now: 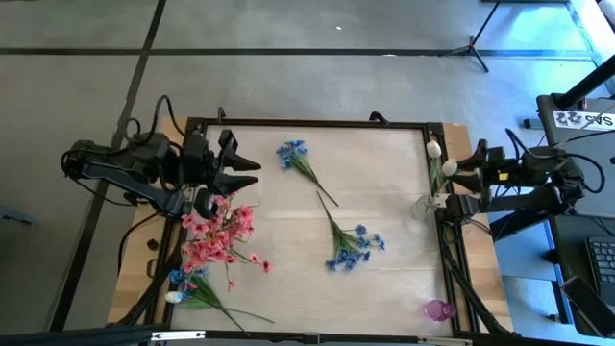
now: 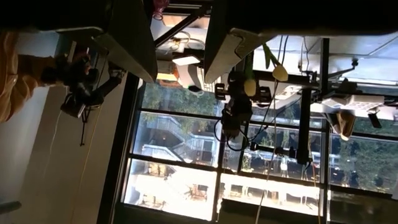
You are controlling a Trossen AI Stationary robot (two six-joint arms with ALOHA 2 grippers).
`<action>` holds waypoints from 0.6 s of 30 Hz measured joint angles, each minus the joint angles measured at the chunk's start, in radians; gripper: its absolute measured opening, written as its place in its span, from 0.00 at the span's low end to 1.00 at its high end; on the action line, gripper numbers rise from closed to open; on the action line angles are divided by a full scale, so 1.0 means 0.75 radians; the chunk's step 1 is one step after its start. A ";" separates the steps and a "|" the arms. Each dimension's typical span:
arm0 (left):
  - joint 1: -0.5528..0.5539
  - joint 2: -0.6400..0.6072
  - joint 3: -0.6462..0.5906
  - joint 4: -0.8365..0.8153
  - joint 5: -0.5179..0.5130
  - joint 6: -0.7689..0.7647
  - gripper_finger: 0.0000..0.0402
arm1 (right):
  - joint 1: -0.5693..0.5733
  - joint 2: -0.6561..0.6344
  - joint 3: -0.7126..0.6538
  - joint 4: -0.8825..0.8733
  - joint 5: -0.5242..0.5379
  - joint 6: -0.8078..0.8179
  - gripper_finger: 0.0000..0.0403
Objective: Sort flowers into vase by color
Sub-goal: Put the top white tulip into the transparent vase
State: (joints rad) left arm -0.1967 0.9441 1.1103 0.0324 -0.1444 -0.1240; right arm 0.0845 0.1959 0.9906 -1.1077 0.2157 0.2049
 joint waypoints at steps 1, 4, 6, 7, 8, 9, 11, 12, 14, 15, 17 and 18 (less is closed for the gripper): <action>0.000 -0.001 0.000 0.001 0.000 -0.004 0.32 | 0.000 0.021 0.023 -0.030 0.000 0.006 0.41; -0.002 -0.004 0.000 0.011 0.000 -0.136 0.32 | 0.000 0.098 0.108 -0.129 0.000 0.012 0.52; 0.002 -0.002 0.000 0.010 -0.006 -0.263 0.32 | 0.000 0.159 0.180 -0.192 0.000 0.013 0.58; 0.010 -0.002 0.000 0.016 -0.030 -0.307 0.32 | 0.000 0.188 0.219 -0.225 0.000 0.013 0.61; 0.020 -0.002 0.000 0.032 -0.070 -0.333 0.32 | 0.000 0.219 0.260 -0.259 0.000 0.012 0.63; 0.029 -0.002 0.000 0.056 -0.111 -0.341 0.32 | 0.000 0.249 0.303 -0.288 0.000 0.011 0.66; 0.040 -0.004 0.000 0.096 -0.159 -0.344 0.32 | 0.000 0.306 0.388 -0.344 0.002 0.011 0.70; 0.046 -0.004 0.000 0.109 -0.160 -0.345 0.32 | 0.000 0.331 0.428 -0.368 0.003 0.011 0.71; 0.058 -0.003 0.000 0.119 -0.152 -0.345 0.32 | 0.000 0.372 0.490 -0.413 0.010 0.011 0.73; 0.061 -0.003 0.000 0.118 -0.154 -0.338 0.32 | 0.000 0.383 0.507 -0.436 0.015 0.011 0.74; 0.063 -0.002 0.000 0.121 -0.158 -0.314 0.32 | 0.000 0.392 0.507 -0.486 0.043 0.031 0.75; 0.064 -0.002 0.000 0.126 -0.159 -0.307 0.32 | 0.000 0.392 0.494 -0.503 0.067 0.059 0.75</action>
State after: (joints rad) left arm -0.1490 0.9424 1.1103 0.1271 -0.2636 -0.3545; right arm 0.0845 0.4900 1.3610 -1.4851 0.2658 0.2490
